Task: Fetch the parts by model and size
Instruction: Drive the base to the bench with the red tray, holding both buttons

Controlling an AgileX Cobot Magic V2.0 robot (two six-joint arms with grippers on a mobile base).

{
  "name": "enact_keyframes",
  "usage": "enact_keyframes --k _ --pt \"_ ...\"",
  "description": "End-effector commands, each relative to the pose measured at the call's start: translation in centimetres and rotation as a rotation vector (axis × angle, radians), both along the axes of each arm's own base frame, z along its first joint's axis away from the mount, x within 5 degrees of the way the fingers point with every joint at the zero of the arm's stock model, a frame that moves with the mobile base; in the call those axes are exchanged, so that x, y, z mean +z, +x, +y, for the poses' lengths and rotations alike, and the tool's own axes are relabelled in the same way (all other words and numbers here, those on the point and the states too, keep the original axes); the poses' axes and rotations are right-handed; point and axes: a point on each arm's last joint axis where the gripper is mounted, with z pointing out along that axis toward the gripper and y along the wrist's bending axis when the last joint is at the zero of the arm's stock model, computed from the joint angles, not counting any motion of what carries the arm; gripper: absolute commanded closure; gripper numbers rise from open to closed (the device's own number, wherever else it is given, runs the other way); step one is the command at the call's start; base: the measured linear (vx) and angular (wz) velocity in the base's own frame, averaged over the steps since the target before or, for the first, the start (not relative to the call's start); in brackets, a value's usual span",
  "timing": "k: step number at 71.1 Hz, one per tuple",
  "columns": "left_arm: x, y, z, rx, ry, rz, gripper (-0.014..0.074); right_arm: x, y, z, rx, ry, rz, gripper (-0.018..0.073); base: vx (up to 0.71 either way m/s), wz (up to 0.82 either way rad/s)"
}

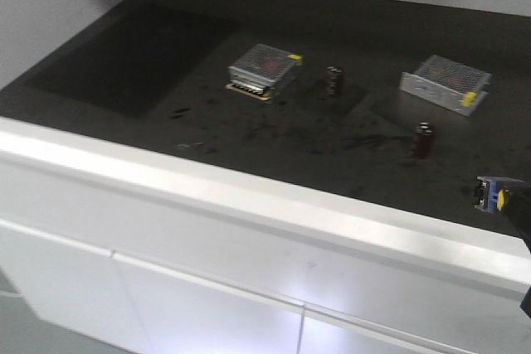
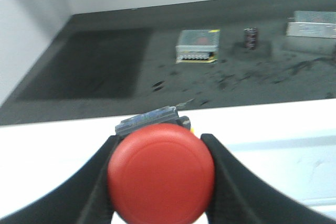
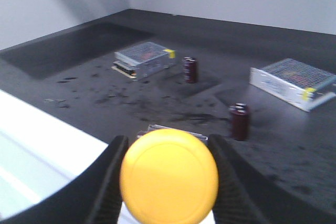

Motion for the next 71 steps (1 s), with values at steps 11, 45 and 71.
enact_keyframes --k 11,45,71 --pt "1.54 0.09 -0.15 -0.013 -0.034 -0.094 0.0603 1.78 0.07 -0.01 -0.002 0.025 -0.112 0.0569 -0.13 0.54" --pt "1.54 0.09 -0.15 -0.013 -0.034 -0.094 0.0603 1.78 0.07 -0.01 -0.002 0.025 -0.112 0.0569 -0.12 0.67" --pt "1.54 0.09 -0.15 -0.013 -0.034 -0.094 0.0603 1.78 0.07 -0.01 -0.002 0.025 -0.112 0.0569 -0.04 0.62"
